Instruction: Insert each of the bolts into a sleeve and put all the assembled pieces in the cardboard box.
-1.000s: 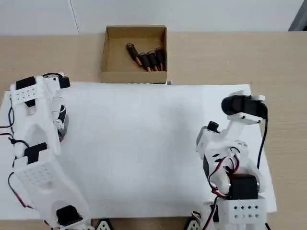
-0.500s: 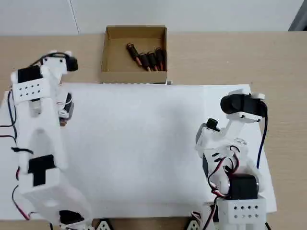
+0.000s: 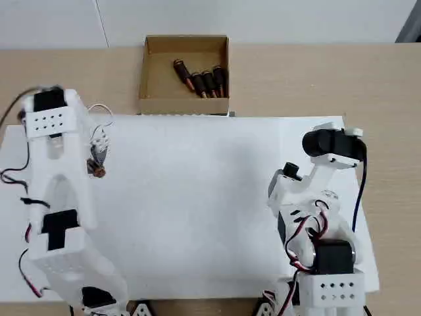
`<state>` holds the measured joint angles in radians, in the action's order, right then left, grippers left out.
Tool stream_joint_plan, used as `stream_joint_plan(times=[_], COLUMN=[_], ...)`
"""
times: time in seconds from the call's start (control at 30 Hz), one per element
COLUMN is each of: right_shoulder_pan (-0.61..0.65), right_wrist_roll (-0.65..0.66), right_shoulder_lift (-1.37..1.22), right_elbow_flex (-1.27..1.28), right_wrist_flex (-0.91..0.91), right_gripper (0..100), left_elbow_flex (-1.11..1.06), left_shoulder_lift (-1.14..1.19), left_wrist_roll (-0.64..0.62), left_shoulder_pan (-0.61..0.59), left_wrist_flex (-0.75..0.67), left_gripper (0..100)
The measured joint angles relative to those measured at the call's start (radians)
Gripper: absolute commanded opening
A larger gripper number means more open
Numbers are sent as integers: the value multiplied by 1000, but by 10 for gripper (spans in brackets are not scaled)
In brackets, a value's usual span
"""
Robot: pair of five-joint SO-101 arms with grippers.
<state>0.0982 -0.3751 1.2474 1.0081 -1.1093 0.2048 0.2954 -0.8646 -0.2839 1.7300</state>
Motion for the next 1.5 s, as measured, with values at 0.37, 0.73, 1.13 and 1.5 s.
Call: stream_joint_plan(times=[0.37, 0.73, 1.13, 1.5], right_shoulder_pan=[0, 0, 0, 0], right_wrist_roll=[0, 0, 0, 0], right_shoulder_lift=[0, 0, 0, 0], right_elbow_flex=[0, 0, 0, 0], right_wrist_flex=[0, 0, 0, 0], right_gripper=[2, 2, 2, 2], left_elbow_flex=[0, 0, 0, 35], left_shoulder_lift=[78, 78, 78, 61], left_wrist_roll=[-746, -763, -637, -60], left_shoulder_pan=[-2, -2, 57, 46], left_wrist_flex=[0, 0, 0, 0], left_gripper=[6, 98, 160, 160])
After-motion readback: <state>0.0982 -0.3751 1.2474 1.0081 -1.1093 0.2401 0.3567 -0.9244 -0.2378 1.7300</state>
